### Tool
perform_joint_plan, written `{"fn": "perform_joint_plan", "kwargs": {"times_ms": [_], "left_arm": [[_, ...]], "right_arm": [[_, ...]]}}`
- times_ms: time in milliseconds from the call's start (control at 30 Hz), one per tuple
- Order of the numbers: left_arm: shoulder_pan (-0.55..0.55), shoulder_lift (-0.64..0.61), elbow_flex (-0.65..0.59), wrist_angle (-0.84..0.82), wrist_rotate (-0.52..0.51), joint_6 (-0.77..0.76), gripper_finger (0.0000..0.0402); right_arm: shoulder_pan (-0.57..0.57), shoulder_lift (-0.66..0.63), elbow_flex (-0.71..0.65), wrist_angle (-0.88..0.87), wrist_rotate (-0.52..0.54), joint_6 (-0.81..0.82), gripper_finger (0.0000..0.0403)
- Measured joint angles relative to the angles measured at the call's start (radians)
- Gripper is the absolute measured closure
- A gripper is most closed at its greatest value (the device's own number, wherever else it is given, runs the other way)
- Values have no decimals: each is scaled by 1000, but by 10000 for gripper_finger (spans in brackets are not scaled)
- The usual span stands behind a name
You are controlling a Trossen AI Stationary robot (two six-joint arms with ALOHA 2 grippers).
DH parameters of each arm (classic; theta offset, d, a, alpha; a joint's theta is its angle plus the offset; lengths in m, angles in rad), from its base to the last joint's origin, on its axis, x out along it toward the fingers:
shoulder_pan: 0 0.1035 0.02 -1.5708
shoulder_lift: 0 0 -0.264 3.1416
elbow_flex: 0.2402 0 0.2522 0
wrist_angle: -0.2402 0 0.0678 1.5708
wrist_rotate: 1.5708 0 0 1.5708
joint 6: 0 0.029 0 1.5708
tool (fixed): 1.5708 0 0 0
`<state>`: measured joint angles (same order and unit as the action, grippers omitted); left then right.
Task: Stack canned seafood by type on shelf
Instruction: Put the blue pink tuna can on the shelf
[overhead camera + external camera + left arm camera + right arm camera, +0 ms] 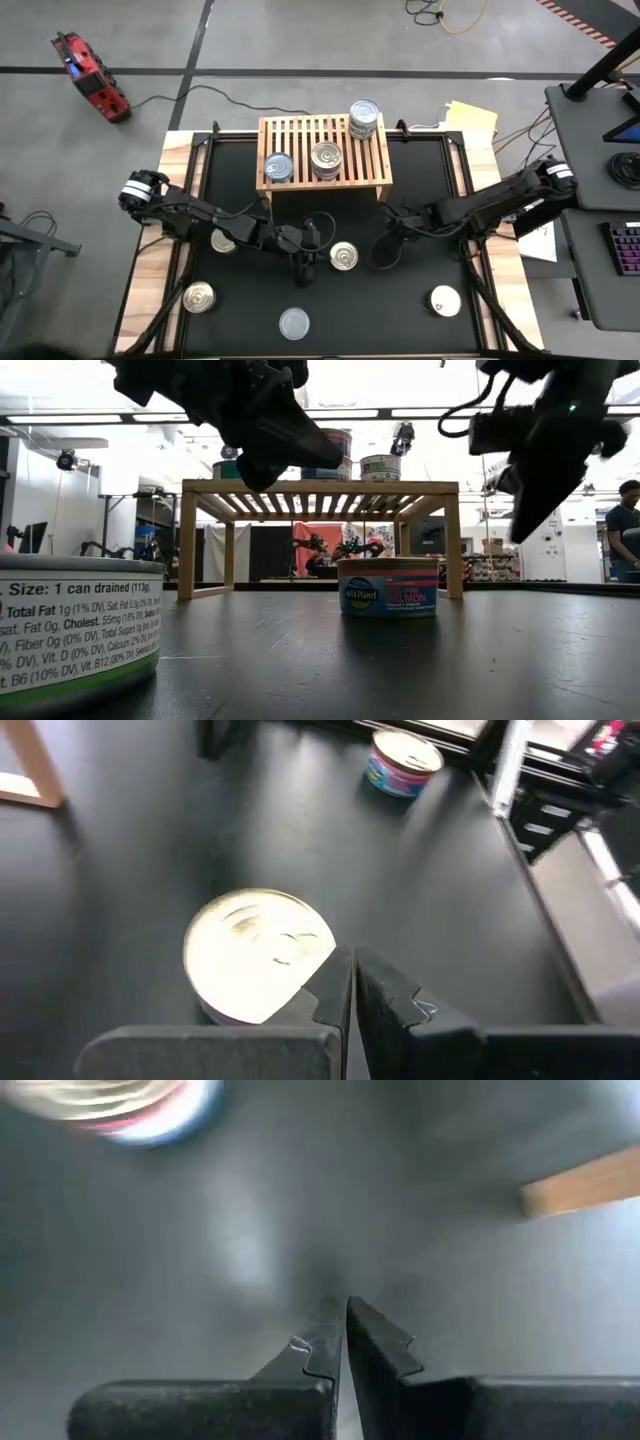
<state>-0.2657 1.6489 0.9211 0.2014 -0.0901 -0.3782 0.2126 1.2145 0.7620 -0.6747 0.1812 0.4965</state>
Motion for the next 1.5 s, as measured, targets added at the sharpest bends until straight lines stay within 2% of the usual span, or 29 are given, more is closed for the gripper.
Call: {"fn": "perform_joint_plan", "kwargs": {"times_ms": [67,167,367,533,667,867,1033,1167,1233,1333,1500], "left_arm": [[0,0,0,0,23,-1,401],[-2,0,0,0,32,6,401],[1,2,0,3,27,89,401],[20,24,0,8,21,149,401],[30,44,0,14,21,204,401],[46,52,0,15,36,322,401],[73,52,0,7,142,347,401],[91,52,0,-56,286,431,401],[93,52,0,-92,316,456,401],[92,53,0,-132,295,472,401],[84,81,0,-63,216,415,401]], "right_arm": [[-4,-46,0,-2,-112,9,390],[-2,-123,0,-1,-178,39,390],[-21,-212,-22,68,-147,339,390],[-21,-180,-85,349,-145,626,390],[-17,-84,-114,547,-144,766,390],[-17,78,-101,581,-148,874,390],[-17,159,-69,583,-191,893,390],[-16,178,-54,585,-209,886,390],[-16,178,-54,583,-209,879,390],[-16,170,-54,583,-208,891,390],[-15,168,-54,582,-212,976,390]]}}
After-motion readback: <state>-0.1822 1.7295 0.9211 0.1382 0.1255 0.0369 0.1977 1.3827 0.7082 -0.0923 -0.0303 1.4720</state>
